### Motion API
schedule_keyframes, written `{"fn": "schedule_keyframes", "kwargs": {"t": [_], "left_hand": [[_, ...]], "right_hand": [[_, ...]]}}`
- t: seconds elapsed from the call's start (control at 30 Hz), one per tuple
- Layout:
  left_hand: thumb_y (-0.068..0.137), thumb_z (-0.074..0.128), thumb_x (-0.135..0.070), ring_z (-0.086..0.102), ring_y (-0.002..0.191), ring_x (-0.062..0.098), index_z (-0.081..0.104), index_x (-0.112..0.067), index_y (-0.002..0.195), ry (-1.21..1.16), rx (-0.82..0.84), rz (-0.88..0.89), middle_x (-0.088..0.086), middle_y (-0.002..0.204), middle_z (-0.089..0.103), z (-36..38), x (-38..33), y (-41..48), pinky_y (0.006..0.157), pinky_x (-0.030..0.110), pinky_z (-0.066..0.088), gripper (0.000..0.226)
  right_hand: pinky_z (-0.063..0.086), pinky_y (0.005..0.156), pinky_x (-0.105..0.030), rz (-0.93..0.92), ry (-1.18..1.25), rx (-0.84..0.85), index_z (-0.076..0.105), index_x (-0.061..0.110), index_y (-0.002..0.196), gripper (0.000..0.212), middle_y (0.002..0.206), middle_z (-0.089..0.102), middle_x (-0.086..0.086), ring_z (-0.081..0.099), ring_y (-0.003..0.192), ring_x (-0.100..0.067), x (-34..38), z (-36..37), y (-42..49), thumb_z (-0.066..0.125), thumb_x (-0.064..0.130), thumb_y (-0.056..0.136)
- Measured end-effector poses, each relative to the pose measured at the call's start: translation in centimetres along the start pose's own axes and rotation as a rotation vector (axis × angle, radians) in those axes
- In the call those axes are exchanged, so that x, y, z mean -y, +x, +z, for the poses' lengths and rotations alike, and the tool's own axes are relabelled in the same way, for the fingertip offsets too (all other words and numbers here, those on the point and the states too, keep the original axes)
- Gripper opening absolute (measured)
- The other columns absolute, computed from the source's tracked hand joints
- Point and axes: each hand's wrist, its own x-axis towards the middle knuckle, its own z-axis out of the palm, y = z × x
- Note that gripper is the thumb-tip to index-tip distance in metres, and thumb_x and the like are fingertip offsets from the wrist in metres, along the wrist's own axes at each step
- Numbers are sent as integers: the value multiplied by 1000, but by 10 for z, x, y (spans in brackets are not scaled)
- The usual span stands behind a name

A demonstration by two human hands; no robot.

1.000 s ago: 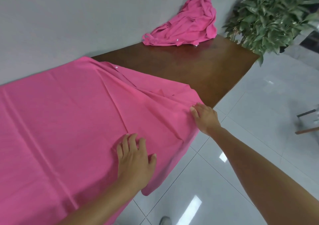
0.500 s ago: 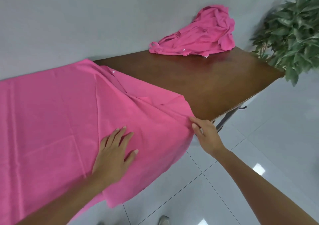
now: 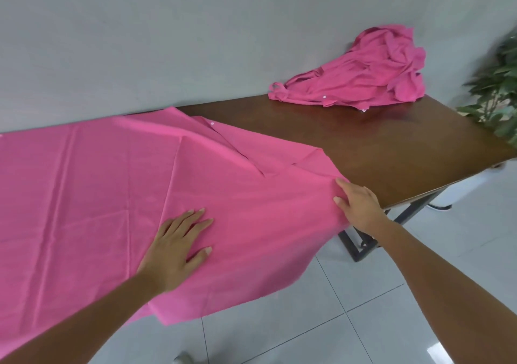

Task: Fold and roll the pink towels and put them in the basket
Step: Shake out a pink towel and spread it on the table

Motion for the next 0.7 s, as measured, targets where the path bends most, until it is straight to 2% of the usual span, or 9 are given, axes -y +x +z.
{"fn": "schedule_keyframes", "kwargs": {"t": [0.1, 0.23, 0.33, 0.4, 0.47, 0.57, 0.7], "left_hand": [[100, 29, -64, 23, 153, 16, 35, -33, 156, 3, -1, 1, -10, 166, 24, 2, -2, 0, 123, 45, 21, 64], [98, 35, -65, 25, 151, 13, 40, -33, 154, -98, -24, 1, -13, 164, 28, 3, 1, 5, 122, 32, 12, 64], [99, 39, -60, 28, 149, 10, 43, -29, 152, -201, -78, -5, -14, 163, 29, -6, 12, 9, 121, 37, 20, 62], [99, 39, -57, 30, 149, 12, 44, -27, 151, -200, -139, -55, -11, 162, 33, -12, 26, 6, 119, 42, 27, 60], [99, 36, -59, 32, 148, 16, 42, -26, 152, -201, -161, -138, -9, 162, 34, -15, 44, 2, 118, 46, 28, 63], [99, 30, -64, 26, 151, 18, 33, -27, 157, -167, -131, -199, -7, 165, 27, -14, 56, -3, 122, 48, 23, 69], [100, 29, -64, 21, 153, 15, 19, -28, 162, -128, -97, -205, -6, 167, 21, -12, 52, -2, 124, 40, 16, 72]], "right_hand": [[17, 123, -43, -1, -21, 23, 30, 19, 157, 55, 158, 41, -3, 35, 146, -21, 0, -1, 12, 44, 32, 106], [18, 124, -43, 16, -52, 9, 33, 14, 155, 51, 162, 33, -4, 29, 150, -21, 8, 7, 17, 40, 25, 106], [29, 119, -48, 74, 58, -179, 45, 3, 147, 47, 154, 43, -16, 37, 143, -34, 23, 15, 1, 49, 16, 102], [31, 116, -52, 147, 154, -302, 46, 0, 144, 47, 152, 43, -21, 36, 141, -40, 41, 24, -19, 53, 17, 100], [27, 117, -53, 209, 224, -327, 41, -1, 147, 54, 154, 40, -22, 31, 143, -40, 59, 36, -38, 54, 26, 101], [15, 123, -48, 264, 192, -222, 28, 4, 156, 70, 165, 23, -16, 16, 153, -32, 71, 52, -53, 41, 48, 104], [4, 125, -41, 202, 42, -145, 17, 4, 159, 86, 168, 10, -17, 8, 155, -31, 52, 49, -35, 18, 67, 101]]}}
